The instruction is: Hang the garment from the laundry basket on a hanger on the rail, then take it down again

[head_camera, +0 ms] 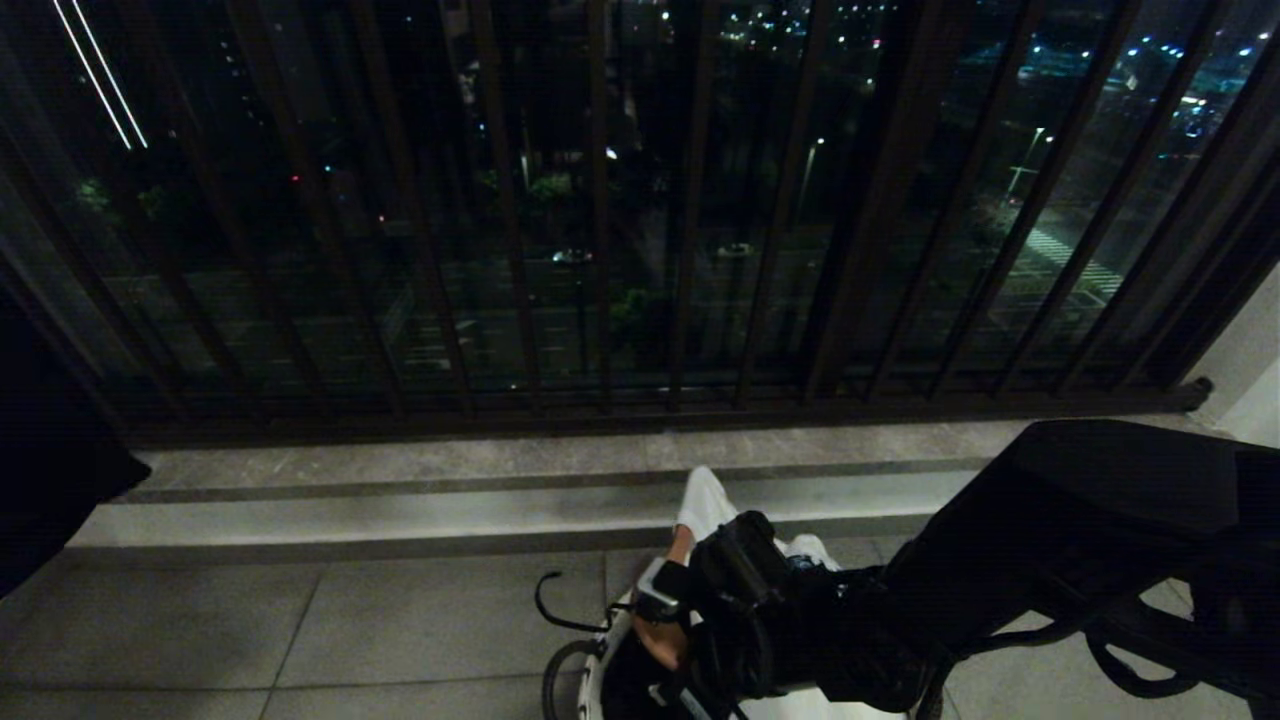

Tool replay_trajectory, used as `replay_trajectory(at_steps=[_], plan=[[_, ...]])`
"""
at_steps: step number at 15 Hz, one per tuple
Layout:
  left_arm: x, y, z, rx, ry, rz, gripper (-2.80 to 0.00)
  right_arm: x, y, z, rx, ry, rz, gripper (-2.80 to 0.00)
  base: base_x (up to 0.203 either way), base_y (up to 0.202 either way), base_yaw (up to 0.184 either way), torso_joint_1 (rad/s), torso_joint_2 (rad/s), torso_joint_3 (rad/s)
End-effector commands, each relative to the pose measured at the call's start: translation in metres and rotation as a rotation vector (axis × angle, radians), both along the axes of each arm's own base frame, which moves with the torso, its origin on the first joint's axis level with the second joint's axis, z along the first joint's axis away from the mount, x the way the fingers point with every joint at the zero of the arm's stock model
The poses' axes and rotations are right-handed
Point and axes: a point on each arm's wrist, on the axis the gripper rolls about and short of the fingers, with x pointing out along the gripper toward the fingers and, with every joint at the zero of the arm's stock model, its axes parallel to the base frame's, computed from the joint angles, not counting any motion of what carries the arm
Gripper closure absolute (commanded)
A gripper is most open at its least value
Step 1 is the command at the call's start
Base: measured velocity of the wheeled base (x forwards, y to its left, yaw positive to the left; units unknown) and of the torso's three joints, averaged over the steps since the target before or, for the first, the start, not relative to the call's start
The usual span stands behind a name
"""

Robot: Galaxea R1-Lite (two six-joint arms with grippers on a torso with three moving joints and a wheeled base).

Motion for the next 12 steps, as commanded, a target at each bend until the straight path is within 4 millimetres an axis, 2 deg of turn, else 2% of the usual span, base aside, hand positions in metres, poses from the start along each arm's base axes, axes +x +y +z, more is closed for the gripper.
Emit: replay_trajectory(at_steps=[1, 3, 4, 9, 12], plan=[[0.0001, 0.0000, -0.0004, 0.000, 0.000, 0.001, 0.00, 0.0027, -0.0014, 0.0004, 0.003, -0.006, -0.004, 0.00, 0.000, 0.000, 0.000, 0.000, 0.00, 0.000], [0.0001, 0.0000, -0.0004, 0.001, 0.001, 0.001, 0.00, 0.0054, -0.0036, -0.0014, -0.001, -0.009, -0.007, 0.00, 0.000, 0.000, 0.000, 0.000, 0.00, 0.000], [0.0001, 0.0000, -0.0004, 0.000, 0.001, 0.001, 0.00, 0.0073, -0.0037, -0.0012, 0.001, -0.011, -0.010, -2.80, 0.000, 0.000, 0.000, 0.000, 0.00, 0.000], [0.0001, 0.0000, -0.0004, 0.001, 0.000, 0.001, 0.00, 0.0077, -0.0061, -0.0037, -0.008, -0.003, -0.014, -2.80, 0.000, 0.000, 0.000, 0.000, 0.00, 0.000], [0.0001, 0.0000, -0.0004, 0.000, 0.000, 0.001, 0.00, 0.0027, -0.0092, 0.0057, 0.003, -0.016, -0.011, -2.80, 0.000, 0.000, 0.000, 0.000, 0.00, 0.000]])
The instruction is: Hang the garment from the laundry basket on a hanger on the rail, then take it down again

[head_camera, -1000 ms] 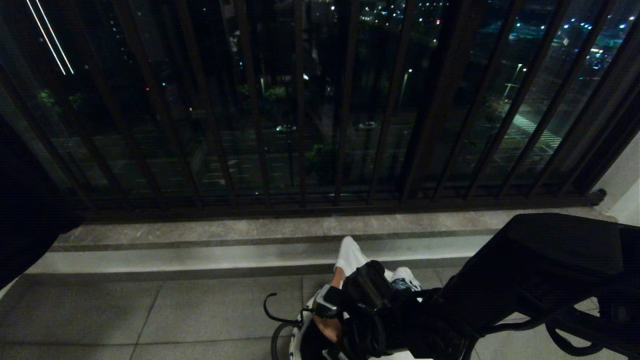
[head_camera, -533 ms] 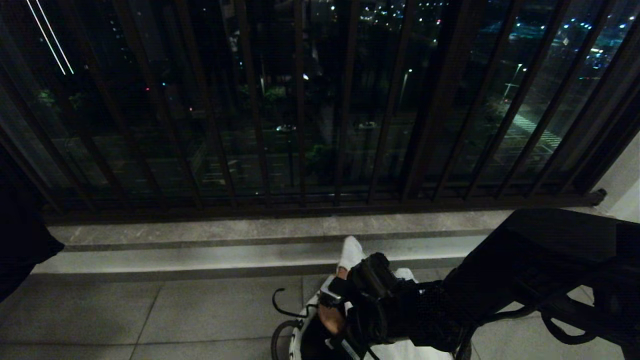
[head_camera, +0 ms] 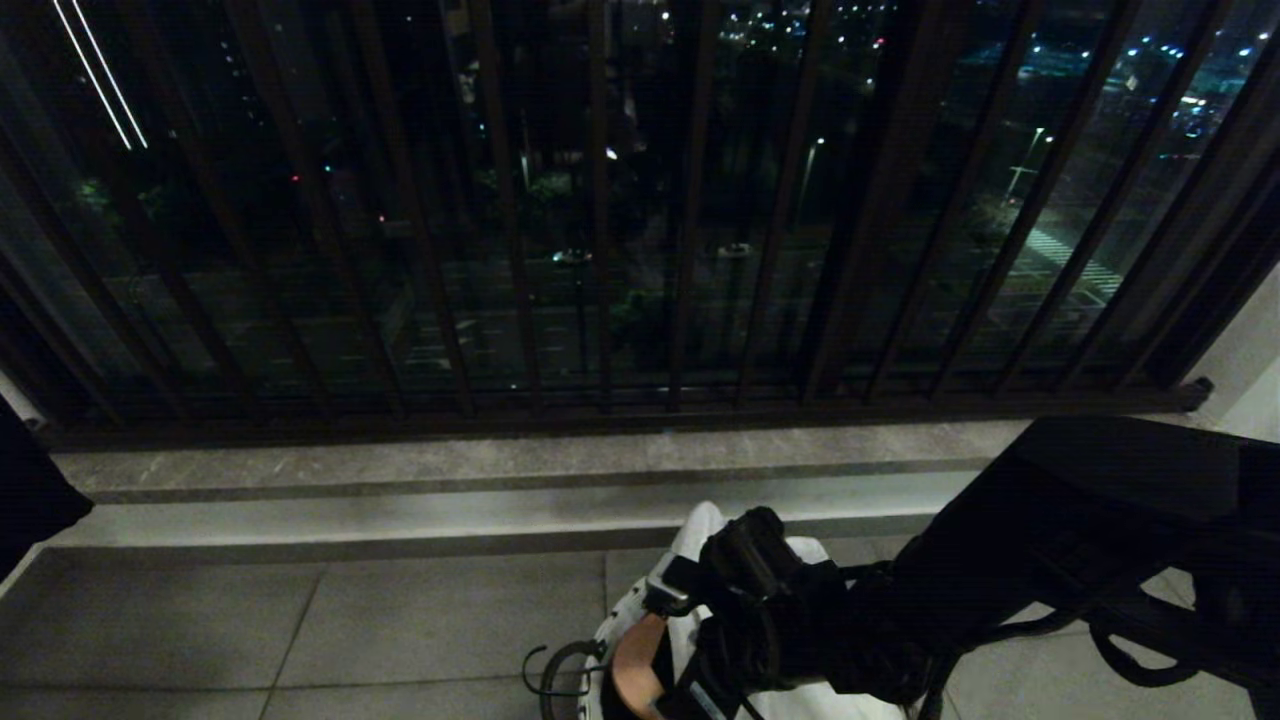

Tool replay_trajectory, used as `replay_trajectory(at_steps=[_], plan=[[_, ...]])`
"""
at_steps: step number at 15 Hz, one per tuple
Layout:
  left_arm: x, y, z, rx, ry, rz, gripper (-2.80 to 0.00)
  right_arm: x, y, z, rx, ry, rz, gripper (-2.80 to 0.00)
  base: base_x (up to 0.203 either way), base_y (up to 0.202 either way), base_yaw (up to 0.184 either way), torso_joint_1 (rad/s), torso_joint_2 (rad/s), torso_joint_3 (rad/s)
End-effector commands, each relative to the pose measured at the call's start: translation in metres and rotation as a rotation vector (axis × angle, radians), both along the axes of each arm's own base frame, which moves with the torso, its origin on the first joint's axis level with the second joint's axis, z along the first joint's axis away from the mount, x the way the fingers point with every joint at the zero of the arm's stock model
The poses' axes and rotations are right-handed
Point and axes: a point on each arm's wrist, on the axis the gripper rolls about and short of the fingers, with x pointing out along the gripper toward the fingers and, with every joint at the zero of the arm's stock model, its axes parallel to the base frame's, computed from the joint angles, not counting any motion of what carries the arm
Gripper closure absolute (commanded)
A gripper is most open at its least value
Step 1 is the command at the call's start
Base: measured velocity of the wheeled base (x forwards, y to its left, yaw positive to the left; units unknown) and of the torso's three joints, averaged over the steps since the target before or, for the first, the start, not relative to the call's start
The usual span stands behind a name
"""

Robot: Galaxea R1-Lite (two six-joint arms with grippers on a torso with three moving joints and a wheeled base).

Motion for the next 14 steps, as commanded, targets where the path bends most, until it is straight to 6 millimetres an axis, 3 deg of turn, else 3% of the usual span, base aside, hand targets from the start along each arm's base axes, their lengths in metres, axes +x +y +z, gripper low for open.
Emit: replay_trajectory(at_steps=[1, 7, 8, 14], plan=[[0.000, 0.000, 0.000, 0.000, 0.000, 0.001, 0.00, -0.003, -0.002, 0.011, 0.018, -0.020, 0.004, -2.80, 0.000, 0.000, 0.000, 0.000, 0.00, 0.000], [0.000, 0.000, 0.000, 0.001, 0.000, 0.001, 0.00, -0.024, -0.019, 0.038, 0.039, -0.043, 0.000, -2.80, 0.000, 0.000, 0.000, 0.000, 0.00, 0.000], [0.000, 0.000, 0.000, 0.001, 0.000, 0.001, 0.00, -0.029, -0.023, 0.045, 0.046, -0.052, -0.001, 0.00, 0.000, 0.000, 0.000, 0.000, 0.00, 0.000], [0.000, 0.000, 0.000, 0.000, 0.000, 0.001, 0.00, -0.056, -0.044, 0.071, 0.070, -0.091, -0.024, 0.00, 0.000, 0.000, 0.000, 0.000, 0.00, 0.000]])
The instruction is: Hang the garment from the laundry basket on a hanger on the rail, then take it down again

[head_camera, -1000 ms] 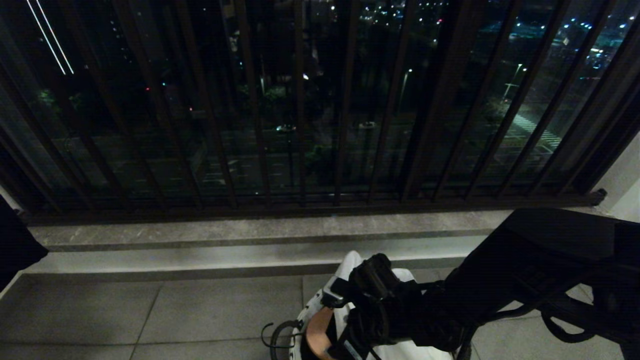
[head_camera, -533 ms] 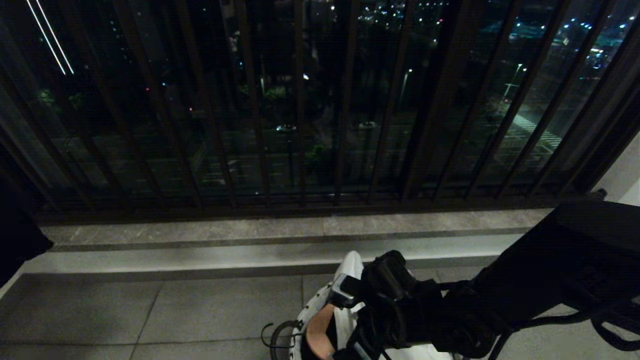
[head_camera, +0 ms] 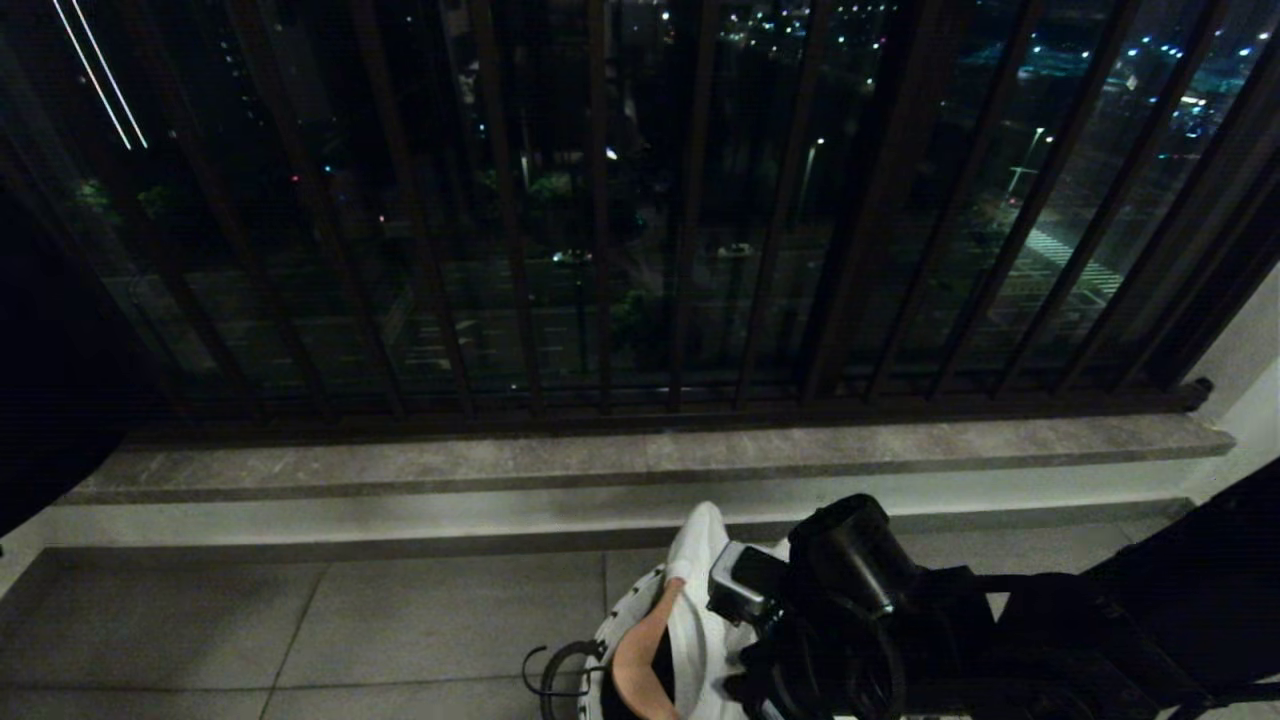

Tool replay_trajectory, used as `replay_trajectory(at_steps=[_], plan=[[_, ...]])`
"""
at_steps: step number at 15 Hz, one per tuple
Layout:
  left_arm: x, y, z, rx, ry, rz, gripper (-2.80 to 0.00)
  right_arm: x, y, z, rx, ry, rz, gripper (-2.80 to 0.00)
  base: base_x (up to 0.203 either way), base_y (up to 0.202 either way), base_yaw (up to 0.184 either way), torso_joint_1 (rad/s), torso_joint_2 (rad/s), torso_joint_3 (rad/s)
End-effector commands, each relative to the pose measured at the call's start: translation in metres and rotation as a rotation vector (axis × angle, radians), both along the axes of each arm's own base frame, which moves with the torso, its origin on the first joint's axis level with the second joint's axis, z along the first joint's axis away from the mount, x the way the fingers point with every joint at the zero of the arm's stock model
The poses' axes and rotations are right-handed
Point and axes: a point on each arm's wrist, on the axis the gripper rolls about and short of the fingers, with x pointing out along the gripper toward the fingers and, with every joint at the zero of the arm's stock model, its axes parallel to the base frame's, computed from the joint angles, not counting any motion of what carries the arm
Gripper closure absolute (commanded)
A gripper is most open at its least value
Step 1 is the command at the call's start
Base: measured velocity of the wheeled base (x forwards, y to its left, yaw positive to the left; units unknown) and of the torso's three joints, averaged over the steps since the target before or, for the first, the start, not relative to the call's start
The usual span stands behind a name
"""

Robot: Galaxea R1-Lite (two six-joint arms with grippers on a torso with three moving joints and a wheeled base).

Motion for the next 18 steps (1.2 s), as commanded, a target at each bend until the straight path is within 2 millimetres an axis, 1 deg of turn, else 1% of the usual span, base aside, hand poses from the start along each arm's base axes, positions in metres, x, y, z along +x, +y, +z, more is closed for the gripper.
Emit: replay_trajectory(at_steps=[1, 3, 6, 9, 10, 12, 14, 16, 18], plan=[[0.000, 0.000, 0.000, -0.001, 0.000, 0.001, 0.00, -0.008, -0.007, 0.017, 0.033, -0.041, -0.004, 0.00, 0.000, 0.000, 0.000, 0.000, 0.00, 0.000], [0.000, 0.000, 0.000, 0.000, 0.000, 0.001, 0.00, -0.019, -0.017, 0.032, 0.051, -0.079, -0.038, 0.00, 0.000, 0.000, 0.000, 0.000, 0.00, 0.000], [0.000, 0.000, 0.000, 0.001, 0.000, 0.001, 0.00, -0.029, -0.034, 0.050, 0.078, -0.128, -0.180, 0.00, 0.000, 0.000, 0.000, 0.000, 0.00, 0.000], [0.000, 0.000, -0.001, 0.001, 0.001, 0.001, 0.00, -0.034, -0.063, 0.073, 0.094, -0.195, -0.362, 0.00, 0.000, 0.000, 0.000, 0.000, 0.00, 0.000], [0.000, 0.000, -0.001, 0.001, 0.001, 0.001, 0.00, -0.033, -0.075, 0.079, 0.082, -0.229, -0.458, 0.00, 0.000, 0.000, 0.000, 0.000, 0.00, 0.000], [0.000, 0.000, 0.000, 0.001, 0.001, 0.001, 0.00, -0.029, -0.103, 0.084, 0.067, -0.264, -0.617, 0.00, 0.000, 0.000, 0.000, 0.000, 0.00, 0.000], [0.000, 0.000, 0.000, 0.001, 0.000, 0.001, 0.00, -0.044, -0.122, 0.095, 0.096, -0.315, -0.685, 0.00, 0.000, 0.000, 0.000, 0.000, 0.00, 0.000], [0.000, 0.000, 0.000, 0.000, 0.000, 0.001, 0.00, -0.067, -0.137, 0.110, 0.123, -0.378, -0.737, 0.00, 0.000, 0.000, 0.000, 0.000, 0.00, 0.000], [0.000, 0.000, 0.000, -0.001, 0.000, 0.001, 0.00, -0.094, -0.152, 0.125, 0.160, -0.442, -0.801, 0.00, 0.000, 0.000, 0.000, 0.000, 0.00, 0.000]])
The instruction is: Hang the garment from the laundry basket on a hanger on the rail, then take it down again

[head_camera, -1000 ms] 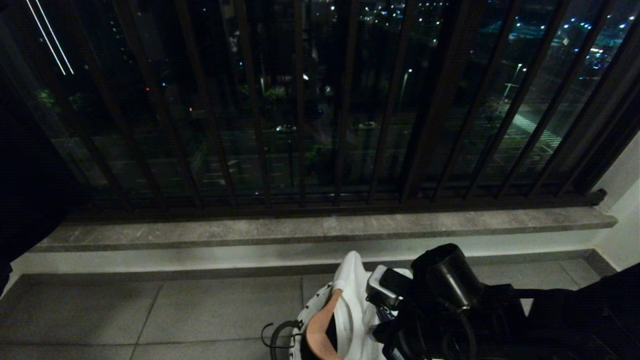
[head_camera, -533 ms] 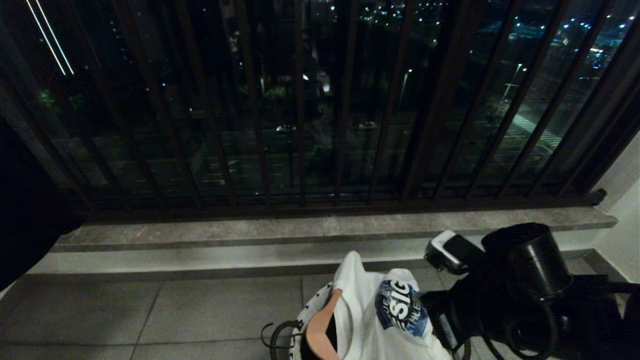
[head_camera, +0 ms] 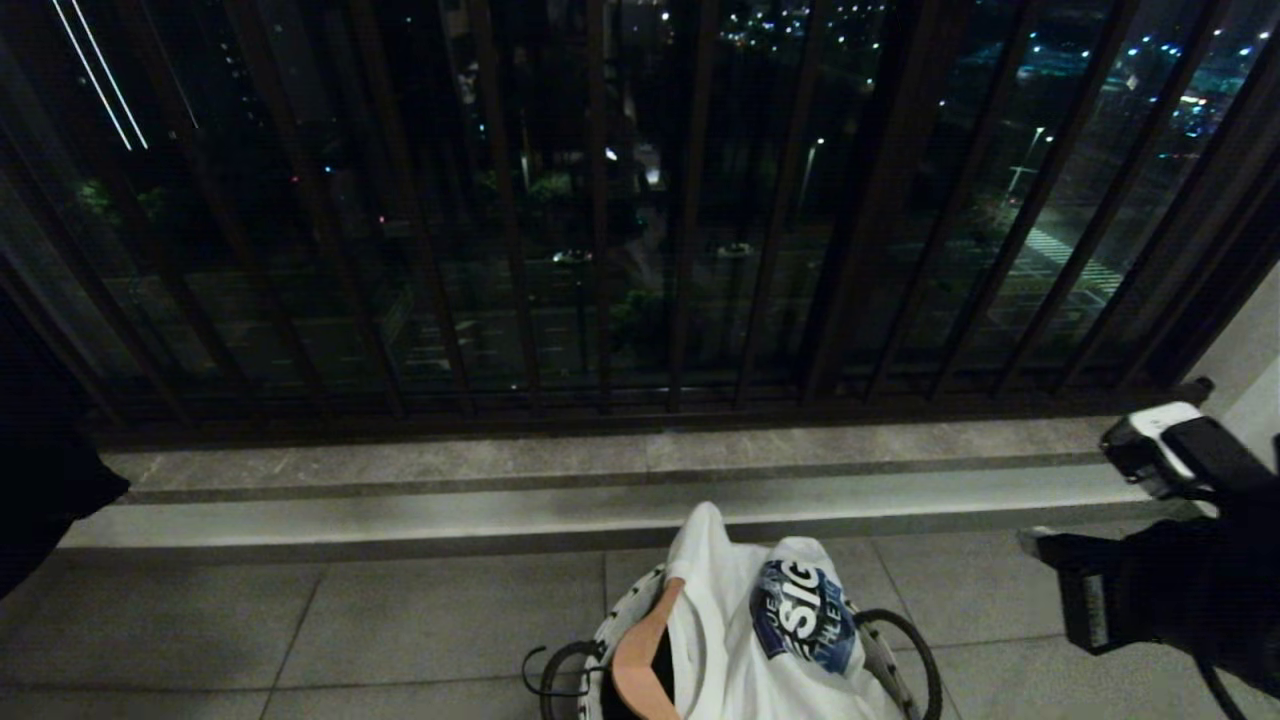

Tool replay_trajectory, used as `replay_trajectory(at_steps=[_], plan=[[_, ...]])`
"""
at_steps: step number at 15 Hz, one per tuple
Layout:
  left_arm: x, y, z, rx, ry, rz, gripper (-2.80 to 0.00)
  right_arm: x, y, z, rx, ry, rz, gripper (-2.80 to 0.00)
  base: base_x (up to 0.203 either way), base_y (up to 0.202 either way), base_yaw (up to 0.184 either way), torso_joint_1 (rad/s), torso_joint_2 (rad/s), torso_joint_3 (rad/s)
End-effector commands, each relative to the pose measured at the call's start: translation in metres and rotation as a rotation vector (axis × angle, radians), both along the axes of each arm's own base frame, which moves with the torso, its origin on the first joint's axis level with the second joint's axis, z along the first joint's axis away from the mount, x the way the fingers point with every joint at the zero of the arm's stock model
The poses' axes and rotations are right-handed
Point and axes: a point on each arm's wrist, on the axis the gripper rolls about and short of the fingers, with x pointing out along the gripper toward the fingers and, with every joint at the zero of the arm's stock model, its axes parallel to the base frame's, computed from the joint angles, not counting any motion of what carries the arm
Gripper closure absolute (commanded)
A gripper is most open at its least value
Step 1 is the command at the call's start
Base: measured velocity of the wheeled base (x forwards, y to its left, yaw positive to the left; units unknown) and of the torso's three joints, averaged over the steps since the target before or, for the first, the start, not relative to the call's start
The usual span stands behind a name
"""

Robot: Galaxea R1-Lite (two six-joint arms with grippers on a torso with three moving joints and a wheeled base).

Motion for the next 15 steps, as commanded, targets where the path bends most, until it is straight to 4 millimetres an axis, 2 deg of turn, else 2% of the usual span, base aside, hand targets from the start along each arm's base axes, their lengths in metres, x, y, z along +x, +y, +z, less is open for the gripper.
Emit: replay_trajectory(at_steps=[1, 5, 10, 15], plan=[[0.000, 0.000, 0.000, 0.001, 0.000, 0.001, 0.00, -0.031, -0.016, 0.022, 0.053, -0.125, -0.049, 0.00, 0.000, 0.000, 0.000, 0.000, 0.00, 0.000], [0.000, 0.000, 0.000, -0.001, 0.000, 0.001, 0.00, -0.082, -0.040, 0.039, 0.138, -0.208, -0.230, 0.00, 0.000, 0.000, 0.000, 0.000, 0.00, 0.000], [0.000, 0.000, 0.000, 0.001, 0.000, 0.001, 0.00, -0.138, -0.054, 0.037, 0.139, -0.332, -0.414, 0.00, 0.000, 0.000, 0.000, 0.000, 0.00, 0.000], [0.000, 0.000, 0.000, 0.000, 0.000, 0.001, 0.00, -0.191, -0.056, 0.031, 0.140, -0.451, -0.509, 0.00, 0.000, 0.000, 0.000, 0.000, 0.00, 0.000]])
